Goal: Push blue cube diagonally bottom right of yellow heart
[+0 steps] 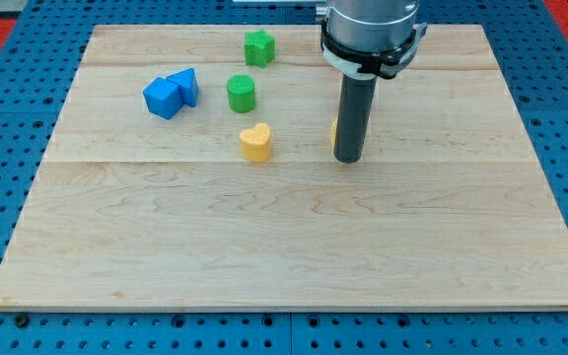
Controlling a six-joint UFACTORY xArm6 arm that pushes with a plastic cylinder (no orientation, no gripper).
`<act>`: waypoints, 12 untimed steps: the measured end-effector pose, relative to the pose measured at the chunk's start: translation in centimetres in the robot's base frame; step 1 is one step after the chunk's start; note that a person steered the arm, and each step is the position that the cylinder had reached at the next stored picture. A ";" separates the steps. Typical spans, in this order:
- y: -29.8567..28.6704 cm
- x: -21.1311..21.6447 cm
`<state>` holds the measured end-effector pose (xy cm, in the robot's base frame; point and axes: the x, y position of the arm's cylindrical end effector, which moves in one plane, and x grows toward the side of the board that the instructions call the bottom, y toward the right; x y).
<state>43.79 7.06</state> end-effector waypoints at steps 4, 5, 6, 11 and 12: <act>-12.6 4.6; -10.9 3.6; -10.4 1.9; -19.2 -4.2; -15.9 -5.9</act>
<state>37.89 -8.83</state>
